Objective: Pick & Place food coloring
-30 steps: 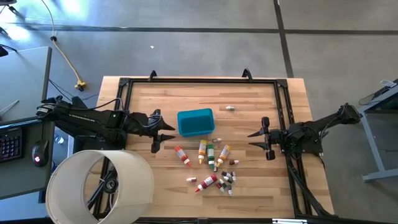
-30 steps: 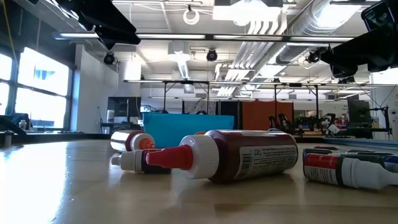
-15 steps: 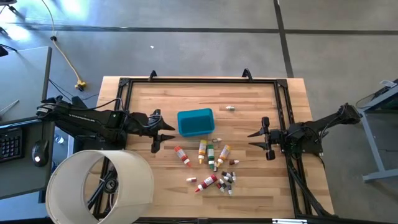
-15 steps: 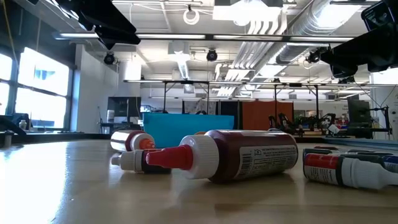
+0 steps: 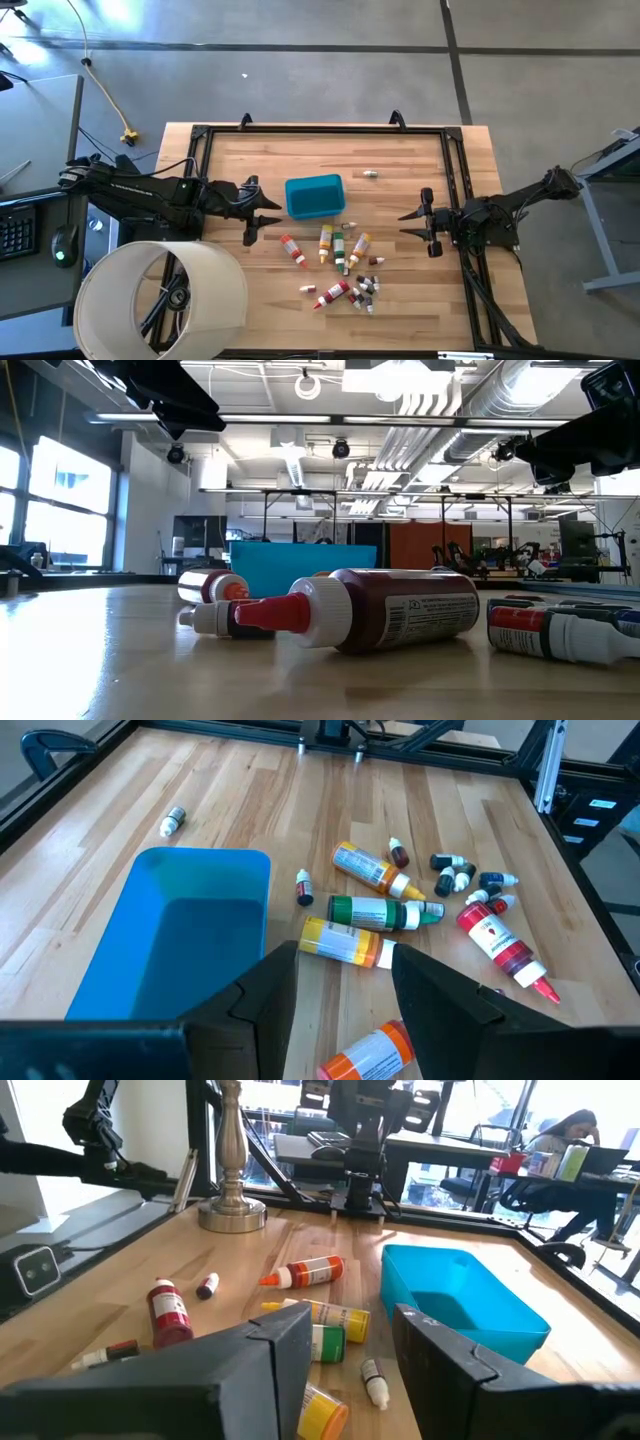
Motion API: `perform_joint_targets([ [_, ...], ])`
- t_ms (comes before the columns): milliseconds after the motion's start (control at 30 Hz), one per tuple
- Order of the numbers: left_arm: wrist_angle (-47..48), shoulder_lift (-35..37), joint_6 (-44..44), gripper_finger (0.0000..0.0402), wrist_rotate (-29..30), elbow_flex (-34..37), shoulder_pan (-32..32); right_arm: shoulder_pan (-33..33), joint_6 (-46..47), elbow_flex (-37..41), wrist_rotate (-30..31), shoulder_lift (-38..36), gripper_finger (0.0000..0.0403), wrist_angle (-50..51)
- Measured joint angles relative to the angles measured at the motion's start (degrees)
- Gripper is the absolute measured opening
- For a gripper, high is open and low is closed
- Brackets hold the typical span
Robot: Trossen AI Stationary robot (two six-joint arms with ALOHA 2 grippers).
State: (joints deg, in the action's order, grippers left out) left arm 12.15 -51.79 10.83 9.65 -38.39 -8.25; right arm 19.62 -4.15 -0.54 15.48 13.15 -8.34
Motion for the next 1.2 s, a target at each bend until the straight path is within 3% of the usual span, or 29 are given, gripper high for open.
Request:
perform_joint_targets([
  [633,-0.01,0.0,0.0,0.0161,0.01,-0.02,0.0,-0.01,-3.92,0.01,0.56,0.0,0.0135,0.0],
  [867,0.0,0.0,0.01,0.0161,0.01,-0.01,-0.01,0.0,-10.96,0.02,-1.04,0.0,0.0135,-3.07],
  [1100,0.01,0.0,0.0,0.0161,0.01,0.0,0.0,-0.01,-11.68,0.01,-1.48,0.0,0.0135,-2.83],
  [1200,0.0,0.0,0.0,0.0161,0.01,-0.01,0.0,0.0,-16.33,0.0,1.18,0.0,0.0135,-4.74],
])
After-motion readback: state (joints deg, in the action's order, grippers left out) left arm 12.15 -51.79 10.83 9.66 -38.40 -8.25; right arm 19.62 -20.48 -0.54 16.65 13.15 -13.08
